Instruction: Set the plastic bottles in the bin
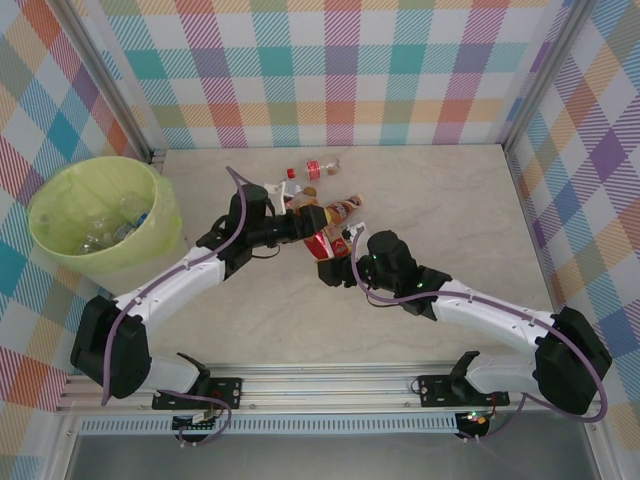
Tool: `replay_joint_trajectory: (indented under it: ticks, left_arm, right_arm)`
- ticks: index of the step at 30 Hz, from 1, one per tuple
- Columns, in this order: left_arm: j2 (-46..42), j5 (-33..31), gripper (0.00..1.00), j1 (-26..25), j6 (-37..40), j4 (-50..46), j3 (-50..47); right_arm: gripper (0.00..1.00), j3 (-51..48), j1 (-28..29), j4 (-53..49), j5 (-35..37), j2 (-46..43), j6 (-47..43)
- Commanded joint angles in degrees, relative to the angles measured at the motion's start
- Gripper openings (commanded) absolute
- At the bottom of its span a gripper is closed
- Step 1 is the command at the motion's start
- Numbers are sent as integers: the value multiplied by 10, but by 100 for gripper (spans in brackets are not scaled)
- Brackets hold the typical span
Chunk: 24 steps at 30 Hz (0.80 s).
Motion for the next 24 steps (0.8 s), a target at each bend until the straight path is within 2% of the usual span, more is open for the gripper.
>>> replay_joint_trajectory:
  ticks: [1, 8, 11, 19, 24]
  left_arm:
    - [-26, -30, 69, -1, 52, -64, 31]
    - [-49, -60, 66, 15, 78, -95, 50]
    - [-71, -110, 66, 27, 104, -147, 76]
    - [-132, -213, 66, 50, 200, -281, 154]
    - [-155, -268, 67, 71, 233, -333, 206]
  right_arm:
    - [75, 32, 3, 13, -28, -19, -13]
    - [94, 13, 3, 6, 22, -75, -7]
    - [100, 2, 3, 6, 80, -101, -4]
    - [100, -56, 1, 15, 313, -134, 50]
    - [100, -81, -9, 38, 376, -128, 112]
